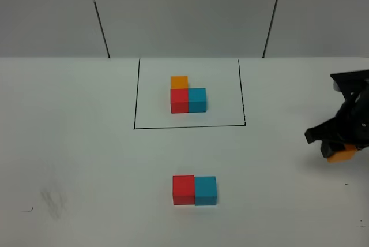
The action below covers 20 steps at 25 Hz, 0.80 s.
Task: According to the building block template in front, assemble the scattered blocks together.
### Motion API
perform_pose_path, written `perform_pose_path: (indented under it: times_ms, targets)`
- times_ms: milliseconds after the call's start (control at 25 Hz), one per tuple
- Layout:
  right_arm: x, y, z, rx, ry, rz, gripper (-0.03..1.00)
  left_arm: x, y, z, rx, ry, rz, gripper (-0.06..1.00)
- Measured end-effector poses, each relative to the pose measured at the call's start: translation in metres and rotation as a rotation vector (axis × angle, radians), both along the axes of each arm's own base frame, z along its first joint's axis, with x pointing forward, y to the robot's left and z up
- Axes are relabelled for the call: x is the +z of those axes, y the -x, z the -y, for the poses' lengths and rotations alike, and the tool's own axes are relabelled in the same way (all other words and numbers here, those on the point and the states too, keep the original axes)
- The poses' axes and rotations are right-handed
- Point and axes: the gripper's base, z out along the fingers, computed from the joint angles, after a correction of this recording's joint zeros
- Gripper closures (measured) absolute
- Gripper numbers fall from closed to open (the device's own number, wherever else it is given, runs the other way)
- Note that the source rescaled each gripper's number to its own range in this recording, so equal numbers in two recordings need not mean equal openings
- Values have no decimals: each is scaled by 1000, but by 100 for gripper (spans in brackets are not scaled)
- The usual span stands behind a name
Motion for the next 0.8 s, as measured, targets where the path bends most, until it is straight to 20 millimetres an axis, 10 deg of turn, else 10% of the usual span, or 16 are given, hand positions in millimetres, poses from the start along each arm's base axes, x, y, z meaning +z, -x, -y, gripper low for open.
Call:
perform_pose_path:
  times_ms: [440,800]
  targets:
    - [79,15,-135,195,-196,233,95,0,0,0,0,0,0,34]
    - [95,40,-180,220,-232,158,95,0,0,0,0,0,0,34]
